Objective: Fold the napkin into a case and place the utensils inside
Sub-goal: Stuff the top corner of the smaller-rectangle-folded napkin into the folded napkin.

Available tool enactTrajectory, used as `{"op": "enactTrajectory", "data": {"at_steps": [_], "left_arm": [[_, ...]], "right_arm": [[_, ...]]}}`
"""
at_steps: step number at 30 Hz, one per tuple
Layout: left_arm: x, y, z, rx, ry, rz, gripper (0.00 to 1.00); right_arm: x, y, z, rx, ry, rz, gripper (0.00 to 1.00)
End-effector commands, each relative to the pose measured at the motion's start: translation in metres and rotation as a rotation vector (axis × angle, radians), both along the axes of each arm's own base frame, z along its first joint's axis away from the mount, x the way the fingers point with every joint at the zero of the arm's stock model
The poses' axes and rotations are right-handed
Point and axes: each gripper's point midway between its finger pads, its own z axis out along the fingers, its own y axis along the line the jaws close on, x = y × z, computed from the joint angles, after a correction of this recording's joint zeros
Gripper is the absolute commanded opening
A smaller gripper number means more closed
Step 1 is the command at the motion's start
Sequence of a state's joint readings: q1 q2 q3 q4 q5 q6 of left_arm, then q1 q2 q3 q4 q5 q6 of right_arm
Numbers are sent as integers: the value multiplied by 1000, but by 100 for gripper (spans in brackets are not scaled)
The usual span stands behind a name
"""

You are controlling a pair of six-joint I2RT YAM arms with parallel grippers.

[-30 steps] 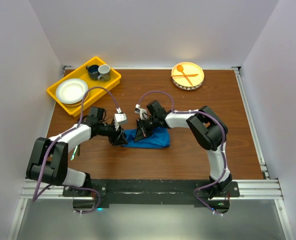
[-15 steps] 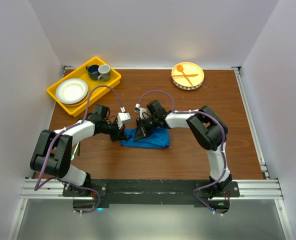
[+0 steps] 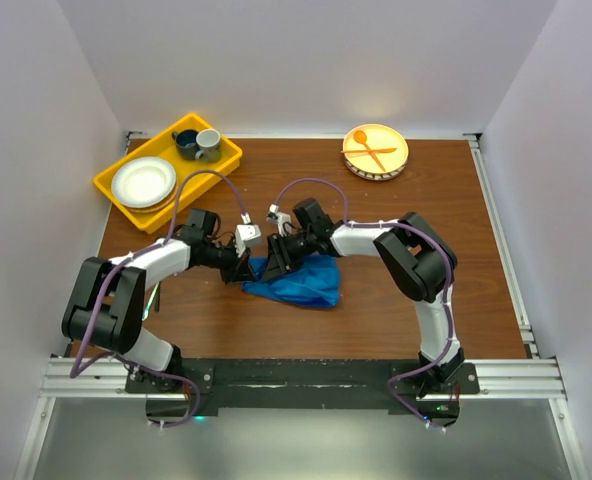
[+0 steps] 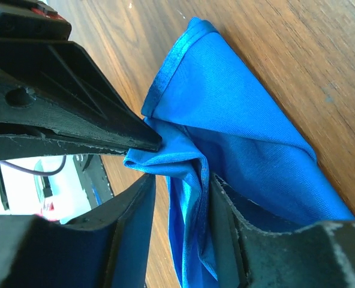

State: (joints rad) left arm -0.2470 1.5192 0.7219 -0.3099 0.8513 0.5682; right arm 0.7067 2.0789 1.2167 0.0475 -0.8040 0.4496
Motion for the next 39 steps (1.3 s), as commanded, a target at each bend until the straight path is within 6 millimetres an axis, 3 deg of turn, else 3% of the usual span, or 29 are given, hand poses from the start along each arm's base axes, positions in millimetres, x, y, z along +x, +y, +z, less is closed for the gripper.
{"op": "enactTrajectory", "data": {"at_steps": [1,14,19,20,24,29,32,37,39], "left_arm": [[11,-5,16,-53,-21,0,0],[25,-3,16,-74,44,71,0],[29,-5,19,-96,63,100,0],[29,-5,18,-98,65,104,0],[29,-6,19,-109,88,127,0],[29,-5,21,-106,79,133,0],[35,0,31,-130,61,164,31],[56,13,50,-128,-91,264,34],[64,20,46,-87,-125,312,32]], "right_arm": [[6,15,34,88,-96,28,46],[-2,17,24,79,-122,49,44],[-2,15,16,46,-129,52,31],[-2,15,14,41,-131,55,21],[-2,14,11,35,-127,55,2],[-3,12,5,18,-106,52,0],[-2,11,1,10,-75,43,0],[-2,8,-7,4,2,20,0],[-1,7,-10,3,25,10,0]]}}
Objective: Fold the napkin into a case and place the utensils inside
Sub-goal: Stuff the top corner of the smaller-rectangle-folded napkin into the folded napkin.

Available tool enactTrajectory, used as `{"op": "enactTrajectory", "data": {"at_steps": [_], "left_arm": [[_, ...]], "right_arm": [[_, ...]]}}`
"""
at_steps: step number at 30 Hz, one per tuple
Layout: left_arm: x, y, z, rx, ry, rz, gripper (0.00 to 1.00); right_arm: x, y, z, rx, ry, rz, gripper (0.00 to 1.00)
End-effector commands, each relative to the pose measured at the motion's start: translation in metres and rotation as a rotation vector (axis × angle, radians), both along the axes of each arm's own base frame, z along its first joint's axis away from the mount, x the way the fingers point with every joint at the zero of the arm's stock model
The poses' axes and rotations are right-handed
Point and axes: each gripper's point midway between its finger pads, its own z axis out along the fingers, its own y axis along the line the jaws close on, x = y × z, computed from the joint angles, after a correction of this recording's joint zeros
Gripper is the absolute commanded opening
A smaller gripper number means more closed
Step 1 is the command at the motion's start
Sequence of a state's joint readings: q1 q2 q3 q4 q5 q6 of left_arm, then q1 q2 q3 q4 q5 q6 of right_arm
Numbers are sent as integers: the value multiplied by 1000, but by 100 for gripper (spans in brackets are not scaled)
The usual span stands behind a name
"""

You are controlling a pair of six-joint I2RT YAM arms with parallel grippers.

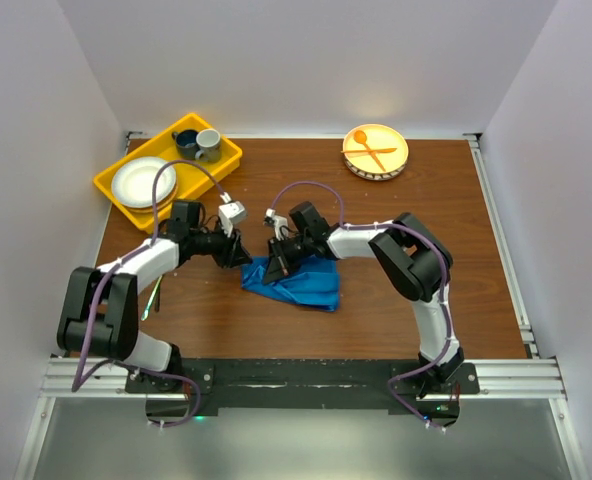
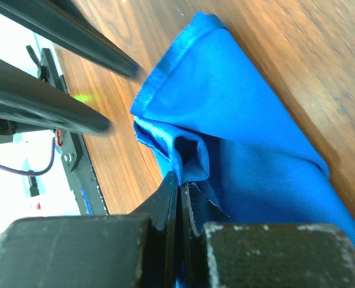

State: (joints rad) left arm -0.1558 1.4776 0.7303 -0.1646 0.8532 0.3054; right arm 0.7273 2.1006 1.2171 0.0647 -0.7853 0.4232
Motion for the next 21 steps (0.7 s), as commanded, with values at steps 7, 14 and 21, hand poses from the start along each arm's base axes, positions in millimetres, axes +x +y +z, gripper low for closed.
{"op": "enactTrajectory", "data": {"at_steps": [7,14,21], "left_arm": [[20,3,0,137,-162,41,29],[9,-10,-10,237,-219,-17,31],[4,-7,-25,302,-208,-21,31]], "right_arm": [[7,-1,-4,15,105,-38,0],[6,1,-6,10,138,-43,0],[6,0,-7,4,149,-45,0]]}}
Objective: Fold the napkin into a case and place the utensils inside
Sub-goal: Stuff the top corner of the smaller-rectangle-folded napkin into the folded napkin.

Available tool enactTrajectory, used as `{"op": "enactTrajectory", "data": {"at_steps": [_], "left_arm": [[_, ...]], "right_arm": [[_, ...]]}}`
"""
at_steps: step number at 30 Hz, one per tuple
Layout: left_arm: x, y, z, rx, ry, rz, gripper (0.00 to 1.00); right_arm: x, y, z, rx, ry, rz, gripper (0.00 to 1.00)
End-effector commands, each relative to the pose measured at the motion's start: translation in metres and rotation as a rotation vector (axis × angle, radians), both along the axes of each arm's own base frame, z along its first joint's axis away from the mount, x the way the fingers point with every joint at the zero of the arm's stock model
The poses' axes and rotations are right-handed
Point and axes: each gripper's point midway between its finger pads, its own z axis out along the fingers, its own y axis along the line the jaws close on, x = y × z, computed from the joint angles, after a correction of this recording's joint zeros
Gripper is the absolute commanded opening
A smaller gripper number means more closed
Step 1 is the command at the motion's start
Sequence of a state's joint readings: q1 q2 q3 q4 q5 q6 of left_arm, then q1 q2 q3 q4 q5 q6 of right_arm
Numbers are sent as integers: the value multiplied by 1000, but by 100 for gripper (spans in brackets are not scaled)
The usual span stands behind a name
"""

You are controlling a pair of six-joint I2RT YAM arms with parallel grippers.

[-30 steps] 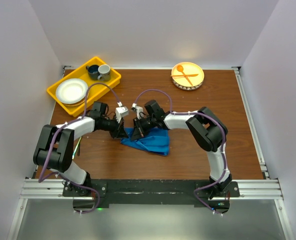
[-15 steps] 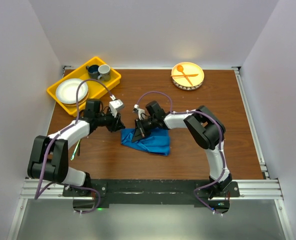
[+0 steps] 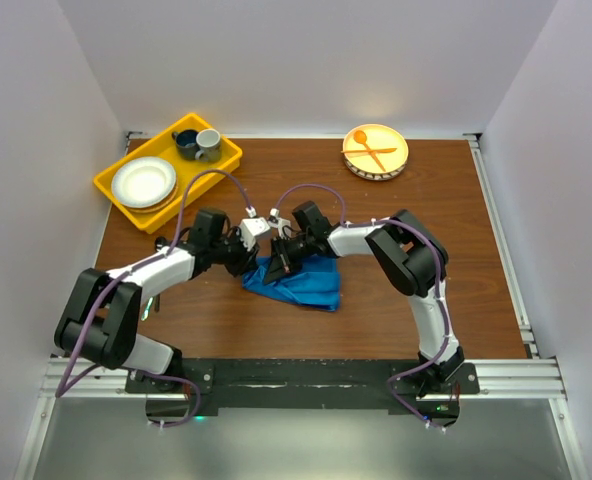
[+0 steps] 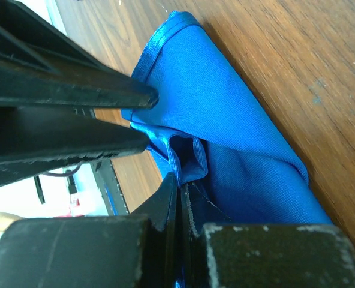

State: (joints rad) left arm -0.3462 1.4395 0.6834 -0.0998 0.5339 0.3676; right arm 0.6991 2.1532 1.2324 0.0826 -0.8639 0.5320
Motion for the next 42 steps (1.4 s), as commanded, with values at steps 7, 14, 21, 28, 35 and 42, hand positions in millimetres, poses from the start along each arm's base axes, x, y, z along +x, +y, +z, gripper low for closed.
{"op": "enactTrajectory", "data": {"at_steps": [7,14,21,28,35,42], "left_arm": [[-2,7,-16,97,-21,-26,34],[0,7,-18,110,-17,-25,14],[6,-1,5,41,-75,-21,0],[10,0,18,-5,-97,1,0],[-2,-4,15,-21,-68,-62,0],[-9,-6,12,-31,-51,-99,0]], "right_arm": [[8,5,3,-4,0,-6,0],[8,4,2,-22,23,-6,0],[2,-1,-7,-63,84,9,0],[-3,-3,-13,-84,118,19,0],[5,5,-8,-72,131,17,0],[16,11,7,-56,124,17,0]]}}
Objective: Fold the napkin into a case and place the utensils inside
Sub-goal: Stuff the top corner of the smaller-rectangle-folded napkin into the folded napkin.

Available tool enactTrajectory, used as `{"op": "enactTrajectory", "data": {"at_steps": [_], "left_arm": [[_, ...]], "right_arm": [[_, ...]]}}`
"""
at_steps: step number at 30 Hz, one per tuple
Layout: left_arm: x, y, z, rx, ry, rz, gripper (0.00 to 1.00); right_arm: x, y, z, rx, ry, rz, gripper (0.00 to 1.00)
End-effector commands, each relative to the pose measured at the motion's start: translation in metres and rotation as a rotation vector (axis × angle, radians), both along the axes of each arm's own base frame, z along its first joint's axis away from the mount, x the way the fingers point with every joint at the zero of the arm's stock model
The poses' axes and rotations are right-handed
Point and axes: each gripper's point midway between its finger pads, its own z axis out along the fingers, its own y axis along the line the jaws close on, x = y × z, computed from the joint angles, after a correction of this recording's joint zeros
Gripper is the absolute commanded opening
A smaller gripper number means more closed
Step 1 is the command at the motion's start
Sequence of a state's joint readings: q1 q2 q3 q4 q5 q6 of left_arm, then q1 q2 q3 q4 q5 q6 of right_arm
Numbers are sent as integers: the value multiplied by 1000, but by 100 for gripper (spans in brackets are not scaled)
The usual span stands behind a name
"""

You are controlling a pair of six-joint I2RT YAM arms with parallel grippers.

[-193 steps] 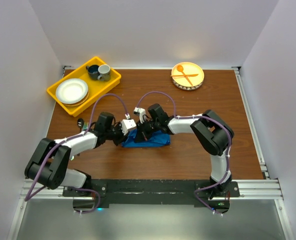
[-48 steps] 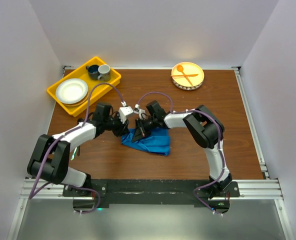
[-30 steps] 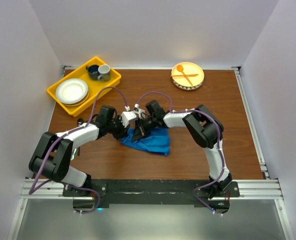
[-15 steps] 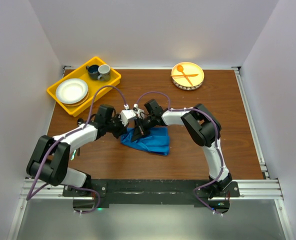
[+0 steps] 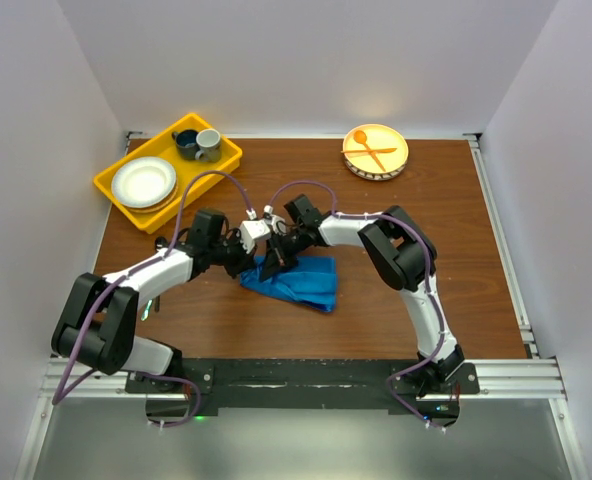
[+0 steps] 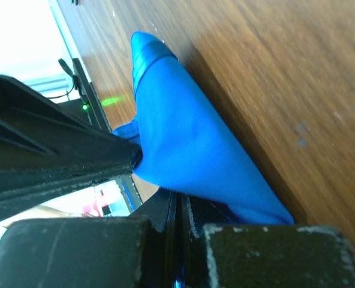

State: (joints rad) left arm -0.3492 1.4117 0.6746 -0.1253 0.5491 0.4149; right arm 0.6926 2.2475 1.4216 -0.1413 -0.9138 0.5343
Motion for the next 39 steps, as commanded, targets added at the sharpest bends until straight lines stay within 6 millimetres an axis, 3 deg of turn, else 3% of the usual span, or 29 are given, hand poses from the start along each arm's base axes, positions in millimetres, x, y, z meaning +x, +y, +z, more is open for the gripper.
{"op": "enactTrajectory", "data": {"at_steps": [1,7,20,25,26,27,32,39], "left_arm": [[-3,-7,9,-41,-28,-61,0],[-5,-6,3,-26,-12,-68,0],[-4,5,-36,71,116,-38,0],[-5,8,-43,87,148,-34,0],[-5,8,-43,87,149,-33,0],[-4,9,-44,88,152,-31,0],[-4,10,-46,84,167,-22,0],[-3,10,-45,70,180,-16,0]], "right_arm": [[9,3,7,-6,1,-6,0],[14,2,5,-24,22,-13,0],[22,-3,2,-62,9,-9,0],[30,-11,13,-94,-38,2,25],[36,-12,20,-90,-61,-2,35],[36,-15,22,-106,-63,1,39],[43,-24,49,-101,-172,59,41],[20,-57,57,-151,-287,192,40]]}}
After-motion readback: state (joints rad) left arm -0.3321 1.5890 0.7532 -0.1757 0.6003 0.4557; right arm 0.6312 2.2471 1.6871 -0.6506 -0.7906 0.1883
